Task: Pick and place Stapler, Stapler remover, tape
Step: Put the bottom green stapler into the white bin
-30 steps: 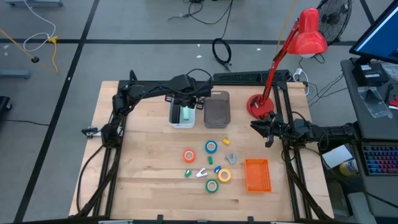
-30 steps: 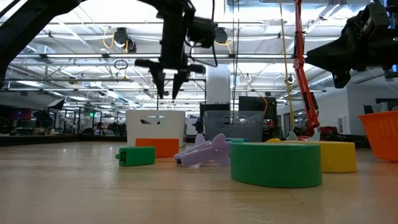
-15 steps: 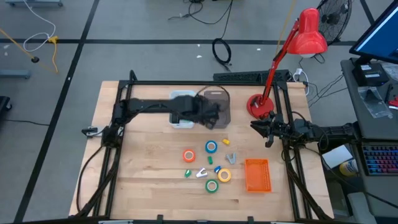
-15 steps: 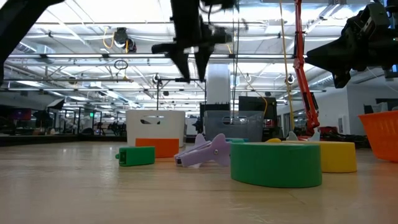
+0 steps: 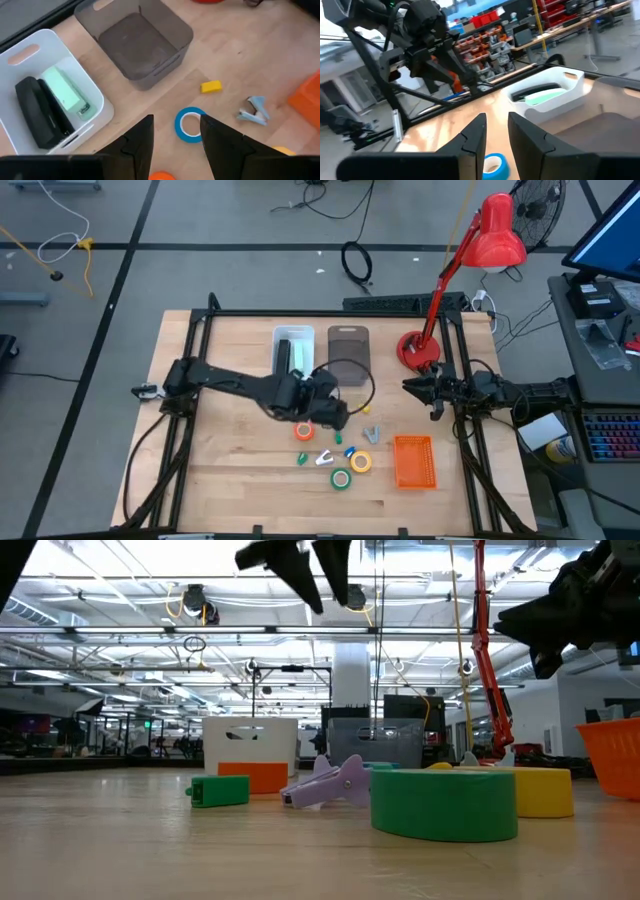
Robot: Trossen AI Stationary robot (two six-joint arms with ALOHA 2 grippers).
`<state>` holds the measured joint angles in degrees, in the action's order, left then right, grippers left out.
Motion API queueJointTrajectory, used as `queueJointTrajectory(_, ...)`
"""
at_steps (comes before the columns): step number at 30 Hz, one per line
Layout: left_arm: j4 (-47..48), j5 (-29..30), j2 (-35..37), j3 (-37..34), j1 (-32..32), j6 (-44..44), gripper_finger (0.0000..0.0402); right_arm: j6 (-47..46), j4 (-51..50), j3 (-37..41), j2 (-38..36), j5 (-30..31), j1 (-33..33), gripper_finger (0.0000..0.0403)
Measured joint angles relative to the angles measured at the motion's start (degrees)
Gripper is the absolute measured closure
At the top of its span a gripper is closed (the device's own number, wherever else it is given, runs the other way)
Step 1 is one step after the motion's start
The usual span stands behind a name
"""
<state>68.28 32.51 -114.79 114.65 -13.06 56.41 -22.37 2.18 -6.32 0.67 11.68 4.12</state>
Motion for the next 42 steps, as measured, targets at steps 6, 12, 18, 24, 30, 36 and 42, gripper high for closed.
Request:
queueJointTrajectory(6,5.25,4.63,1.19,-0.02,-3.88,5.14,0.0241,-1.1,0.69,0.01,0.16,-1.43,0.0,0.033)
queueJointTrajectory(12,10.78,5.73,1.81,-0.46,-6.78,11.52,0.0251,-1.92,0.94,0.01,0.22,-1.55,0.0,0.033)
queueJointTrajectory(18,12.93,6.85,2.05,-0.46,-11.03,16.17,0.0295,-1.97,0.89,0.0,0.22,-1.55,0.0,0.033)
queueJointTrajectory(24,16.83,5.51,2.28,-0.46,-14.95,23.55,0.034,-2.01,0.87,0.01,0.22,-1.55,0.0,0.033)
queueJointTrajectory(30,16.18,-5.78,2.27,-0.46,-16.83,24.95,0.0384,-1.96,0.85,0.01,0.22,-1.53,0.0,0.033)
queueJointTrajectory(36,12.48,-13.67,2.26,-0.46,-16.93,24.89,0.0389,-1.85,0.81,0.01,0.22,-1.53,0.0,0.033)
queueJointTrajectory(42,9.91,-23.48,2.26,-1.62,-15.73,24.78,0.0378,-1.83,0.81,0.0,0.22,-1.53,0.0,0.033)
